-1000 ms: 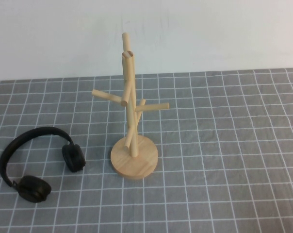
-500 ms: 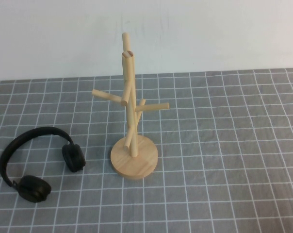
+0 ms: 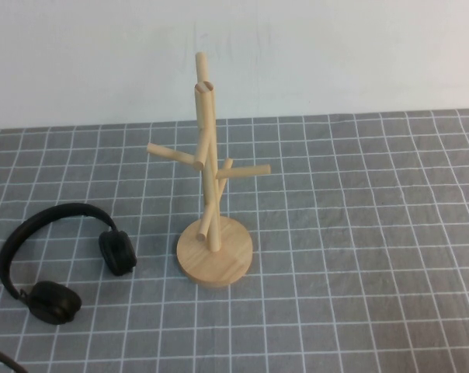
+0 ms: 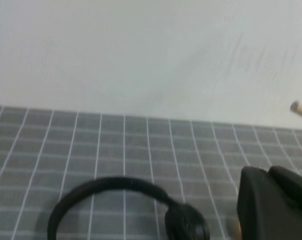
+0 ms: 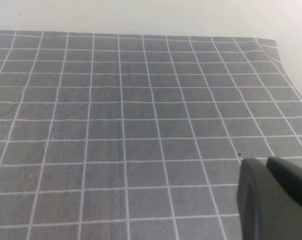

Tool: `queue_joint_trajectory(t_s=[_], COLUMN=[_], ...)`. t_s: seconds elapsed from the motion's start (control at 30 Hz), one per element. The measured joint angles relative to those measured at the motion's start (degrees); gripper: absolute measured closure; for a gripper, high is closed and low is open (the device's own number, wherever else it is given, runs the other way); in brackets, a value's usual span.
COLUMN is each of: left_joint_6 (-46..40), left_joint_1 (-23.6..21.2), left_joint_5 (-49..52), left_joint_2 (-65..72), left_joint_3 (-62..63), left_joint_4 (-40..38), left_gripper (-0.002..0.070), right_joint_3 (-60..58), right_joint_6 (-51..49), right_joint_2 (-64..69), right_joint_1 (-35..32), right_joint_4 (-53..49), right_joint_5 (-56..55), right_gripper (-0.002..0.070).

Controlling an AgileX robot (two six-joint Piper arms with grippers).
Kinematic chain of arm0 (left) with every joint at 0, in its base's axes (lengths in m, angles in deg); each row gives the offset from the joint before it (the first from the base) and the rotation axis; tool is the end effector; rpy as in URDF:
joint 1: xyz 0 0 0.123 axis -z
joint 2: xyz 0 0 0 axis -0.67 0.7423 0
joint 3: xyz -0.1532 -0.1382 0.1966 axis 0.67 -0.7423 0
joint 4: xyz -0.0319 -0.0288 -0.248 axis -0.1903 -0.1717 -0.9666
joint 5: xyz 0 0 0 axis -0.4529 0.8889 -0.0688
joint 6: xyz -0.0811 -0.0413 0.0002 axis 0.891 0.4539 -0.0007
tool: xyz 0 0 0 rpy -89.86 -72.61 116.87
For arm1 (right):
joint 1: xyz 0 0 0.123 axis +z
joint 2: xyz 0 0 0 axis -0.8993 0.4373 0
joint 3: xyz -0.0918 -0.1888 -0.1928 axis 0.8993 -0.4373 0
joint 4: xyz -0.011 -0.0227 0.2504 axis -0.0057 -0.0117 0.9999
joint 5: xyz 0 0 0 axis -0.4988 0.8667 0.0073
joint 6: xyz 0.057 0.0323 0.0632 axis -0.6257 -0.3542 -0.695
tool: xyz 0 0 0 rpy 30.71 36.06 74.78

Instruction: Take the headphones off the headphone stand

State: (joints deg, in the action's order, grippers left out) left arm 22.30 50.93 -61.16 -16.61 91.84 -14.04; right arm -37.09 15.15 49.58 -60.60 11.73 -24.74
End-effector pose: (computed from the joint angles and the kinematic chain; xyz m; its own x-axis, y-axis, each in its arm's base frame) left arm 0.0834 -0.0123 0.2727 -0.2050 -0.0980 -0.9738 0.1224 0.9846 -0.1248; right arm 0.0528 -0.0098 0.1722 -0.2816 -0.0454 -0.9585 0.0680 0.9954 -0.0672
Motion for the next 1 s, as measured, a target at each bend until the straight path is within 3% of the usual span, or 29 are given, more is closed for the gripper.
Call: queue_joint_trajectory(t_s=[0.3,0.6,1.0], left_joint_6=[-2.1,0.2,2.8], left_joint_1=[2.0,-5.4,-6.0], left_joint_5=[6.5,5.6,6.4], left_joint_2=[-4.3,-16.9,-19.9], left_joint_3=[-5.8,-18.9,-19.1], left_joint_4=[8.5,9.6,11.2], left_gripper=[0.0678,0.0678,0.0678], right_joint_3=[0.0,0.0,0.0], right_joint_6=[0.0,0.0,0.0], right_joint_2=[0.0,0.0,0.0], right_joint_1=[0.0,0.0,0.0], right_joint_4=[0.0,0.0,0.0], right_joint_5=[0.0,0.0,0.0], right_gripper=[0.0685,0.0685,0.0684])
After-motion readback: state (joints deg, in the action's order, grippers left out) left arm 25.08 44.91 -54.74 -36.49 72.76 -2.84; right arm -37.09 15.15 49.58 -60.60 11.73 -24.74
